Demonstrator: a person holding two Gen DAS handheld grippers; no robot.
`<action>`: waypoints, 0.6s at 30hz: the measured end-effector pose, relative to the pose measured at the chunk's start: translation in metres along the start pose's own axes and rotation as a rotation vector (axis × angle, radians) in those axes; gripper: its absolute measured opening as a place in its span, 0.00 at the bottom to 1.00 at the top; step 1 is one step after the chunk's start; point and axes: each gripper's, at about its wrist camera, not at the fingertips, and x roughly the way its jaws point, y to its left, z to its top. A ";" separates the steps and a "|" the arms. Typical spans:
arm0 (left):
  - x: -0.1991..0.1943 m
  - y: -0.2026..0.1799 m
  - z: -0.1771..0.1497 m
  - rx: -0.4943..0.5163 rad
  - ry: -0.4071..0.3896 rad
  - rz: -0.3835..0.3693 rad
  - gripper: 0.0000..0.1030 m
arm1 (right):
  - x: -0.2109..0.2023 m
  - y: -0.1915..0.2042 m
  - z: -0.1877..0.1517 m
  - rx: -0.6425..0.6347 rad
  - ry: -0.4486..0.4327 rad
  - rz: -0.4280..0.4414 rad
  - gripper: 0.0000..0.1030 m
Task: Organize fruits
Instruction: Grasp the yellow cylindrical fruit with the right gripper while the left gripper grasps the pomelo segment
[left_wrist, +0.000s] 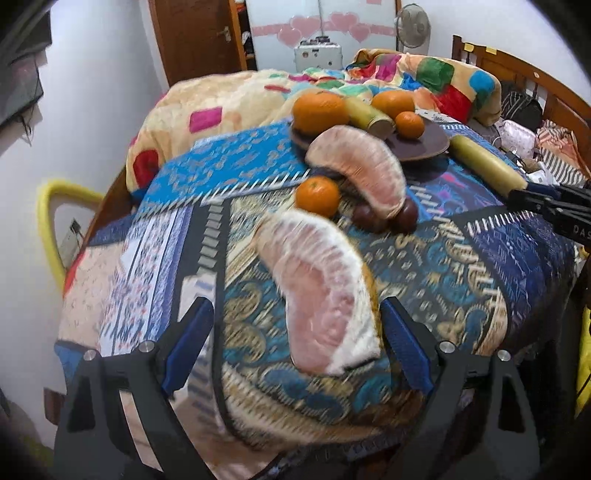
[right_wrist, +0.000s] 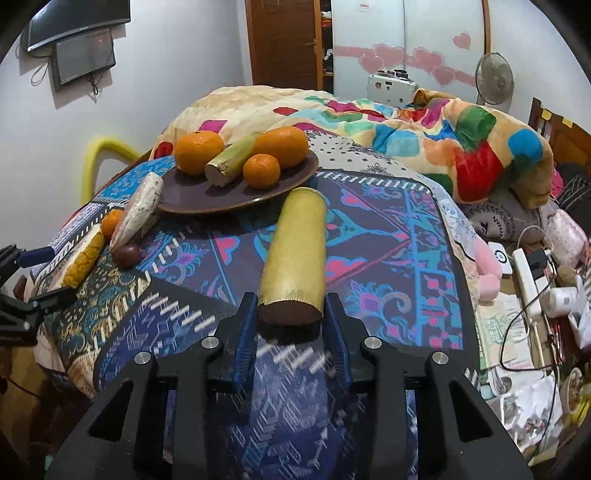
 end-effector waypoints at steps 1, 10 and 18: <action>-0.001 0.004 -0.001 -0.012 0.011 -0.011 0.89 | -0.002 0.000 -0.002 -0.001 0.000 -0.003 0.32; -0.001 0.019 0.000 -0.078 0.063 -0.106 0.84 | -0.021 0.003 -0.018 -0.001 0.015 -0.022 0.32; 0.014 0.016 0.019 -0.073 0.089 -0.172 0.79 | -0.014 0.005 -0.006 0.019 0.028 -0.009 0.47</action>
